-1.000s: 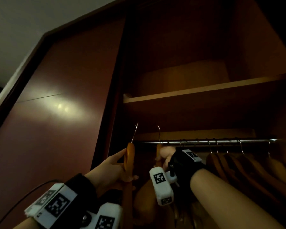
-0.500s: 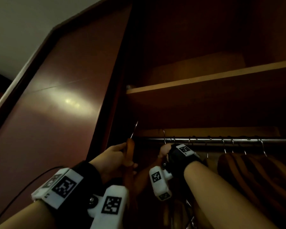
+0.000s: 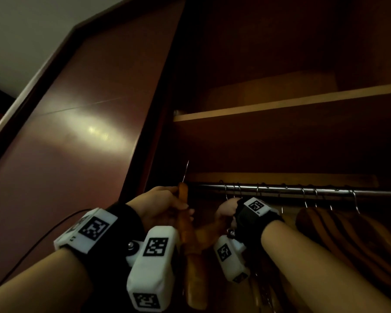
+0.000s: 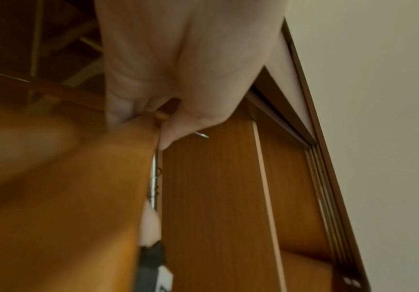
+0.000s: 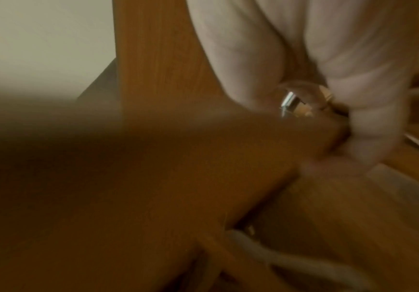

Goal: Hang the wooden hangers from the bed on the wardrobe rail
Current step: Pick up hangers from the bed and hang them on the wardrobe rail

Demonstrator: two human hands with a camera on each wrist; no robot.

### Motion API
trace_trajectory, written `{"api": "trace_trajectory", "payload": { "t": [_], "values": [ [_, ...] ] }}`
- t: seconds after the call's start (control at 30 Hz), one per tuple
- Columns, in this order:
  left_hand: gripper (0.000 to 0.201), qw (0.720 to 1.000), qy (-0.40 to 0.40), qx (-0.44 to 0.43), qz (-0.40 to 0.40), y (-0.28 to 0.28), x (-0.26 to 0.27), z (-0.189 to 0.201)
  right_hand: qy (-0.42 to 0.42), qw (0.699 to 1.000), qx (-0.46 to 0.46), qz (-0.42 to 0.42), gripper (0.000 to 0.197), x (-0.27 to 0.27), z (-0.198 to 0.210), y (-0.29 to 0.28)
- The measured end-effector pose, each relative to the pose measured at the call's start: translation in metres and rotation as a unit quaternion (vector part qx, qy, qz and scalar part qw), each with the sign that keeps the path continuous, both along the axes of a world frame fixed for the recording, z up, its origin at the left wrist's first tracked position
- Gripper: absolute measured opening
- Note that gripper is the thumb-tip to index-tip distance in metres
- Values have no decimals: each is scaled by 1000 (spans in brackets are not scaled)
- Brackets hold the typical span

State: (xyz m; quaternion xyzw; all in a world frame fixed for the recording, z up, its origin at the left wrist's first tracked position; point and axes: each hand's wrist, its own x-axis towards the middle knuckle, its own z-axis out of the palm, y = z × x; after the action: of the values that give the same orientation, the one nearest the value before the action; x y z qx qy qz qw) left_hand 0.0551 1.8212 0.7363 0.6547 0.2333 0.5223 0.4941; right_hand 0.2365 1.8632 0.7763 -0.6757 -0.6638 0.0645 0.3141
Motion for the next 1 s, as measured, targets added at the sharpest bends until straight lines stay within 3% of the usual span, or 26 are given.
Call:
{"api": "trace_trajectory", "payload": {
  "t": [0.07,0.1,0.17,0.33,0.5,0.63,0.8,0.93,1.0],
  "values": [
    [52,1000,25,7,-6,-1,-3,3,-108,994,-30,10,39,2,1,-12],
    [49,999,35,10,-9,-1,-4,4,-83,996,-34,14,40,8,-2,-13],
    [41,998,53,18,-15,-4,-5,6,57,997,-37,21,45,21,-5,-19],
    [22,999,35,29,21,-8,15,4,13,998,-56,-39,27,38,-1,-35],
    [20,998,-8,22,63,19,47,6,18,997,-75,-24,49,38,-2,-32],
    [19,995,-1,34,91,44,62,18,47,998,-51,-12,47,37,-1,-28],
    [24,993,18,52,101,71,75,33,-29,998,-51,-33,45,37,-2,-30],
    [4,994,39,49,93,90,83,41,-51,997,-50,-33,44,44,-1,-35],
    [9,993,60,44,95,101,86,41,-81,995,-30,-52,45,46,-4,-35]
  ]
}}
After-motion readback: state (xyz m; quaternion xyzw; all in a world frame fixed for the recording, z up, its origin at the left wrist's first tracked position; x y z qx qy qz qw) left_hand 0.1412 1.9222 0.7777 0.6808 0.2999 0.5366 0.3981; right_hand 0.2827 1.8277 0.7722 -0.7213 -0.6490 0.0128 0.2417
